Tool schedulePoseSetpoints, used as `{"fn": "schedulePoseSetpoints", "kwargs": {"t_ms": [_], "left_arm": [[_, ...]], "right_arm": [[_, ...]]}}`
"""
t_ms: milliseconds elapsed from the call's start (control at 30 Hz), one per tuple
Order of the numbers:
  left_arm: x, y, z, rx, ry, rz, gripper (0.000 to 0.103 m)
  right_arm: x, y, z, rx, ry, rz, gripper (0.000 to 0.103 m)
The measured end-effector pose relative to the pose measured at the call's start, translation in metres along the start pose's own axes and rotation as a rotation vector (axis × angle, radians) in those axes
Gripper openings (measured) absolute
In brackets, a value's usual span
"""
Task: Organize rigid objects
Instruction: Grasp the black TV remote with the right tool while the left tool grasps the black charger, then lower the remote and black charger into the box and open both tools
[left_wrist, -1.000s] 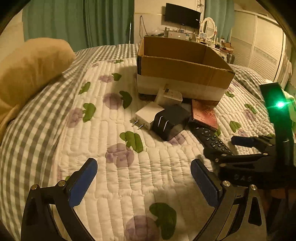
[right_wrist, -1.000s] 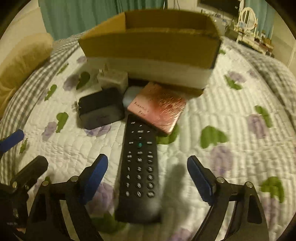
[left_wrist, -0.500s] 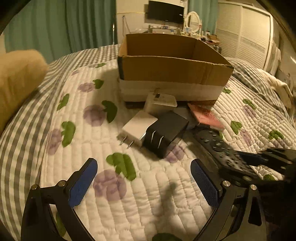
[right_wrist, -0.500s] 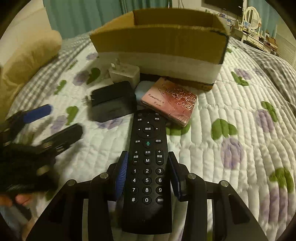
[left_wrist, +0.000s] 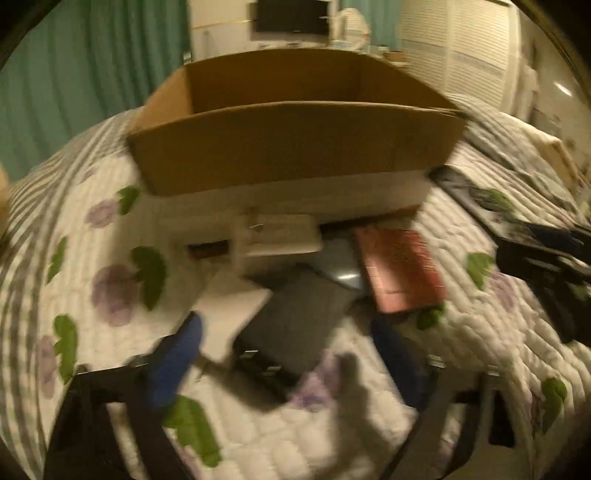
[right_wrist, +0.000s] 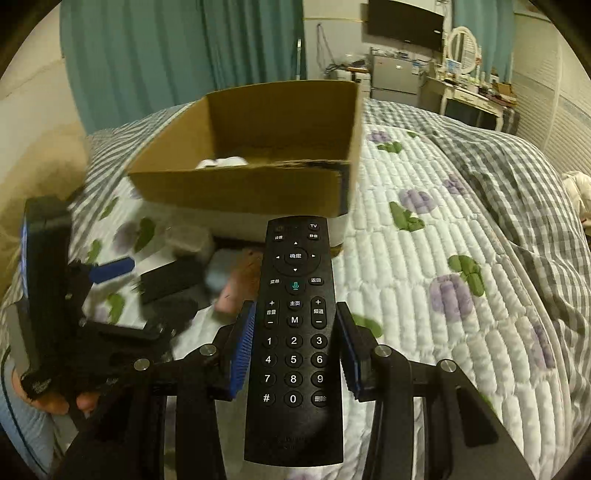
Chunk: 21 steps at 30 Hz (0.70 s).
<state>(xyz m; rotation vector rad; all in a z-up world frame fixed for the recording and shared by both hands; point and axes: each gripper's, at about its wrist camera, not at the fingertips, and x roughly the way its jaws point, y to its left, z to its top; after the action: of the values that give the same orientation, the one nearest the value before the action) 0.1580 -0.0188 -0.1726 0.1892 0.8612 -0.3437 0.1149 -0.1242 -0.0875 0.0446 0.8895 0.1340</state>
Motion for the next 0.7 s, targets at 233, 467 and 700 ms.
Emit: {"fn": "schedulePoseSetpoints", "kwargs": {"t_ms": [233,467,700], "left_arm": [[-0.004,0.001,0.004,-0.02,0.06,-0.071,0.051],[0.026,-0.01,0.003,0.077,0.091,0.021,0.051],[-0.001,-0.012,0.0,0.006,0.067,0.0,0.039]], "right_arm": [[0.013,-0.005,-0.006,0.027,0.032,0.024,0.042],[0.016,-0.005,-0.009,0.03,0.036,0.048,0.042],[0.017,-0.007,-0.01,0.037,0.041,0.045,0.042]]}}
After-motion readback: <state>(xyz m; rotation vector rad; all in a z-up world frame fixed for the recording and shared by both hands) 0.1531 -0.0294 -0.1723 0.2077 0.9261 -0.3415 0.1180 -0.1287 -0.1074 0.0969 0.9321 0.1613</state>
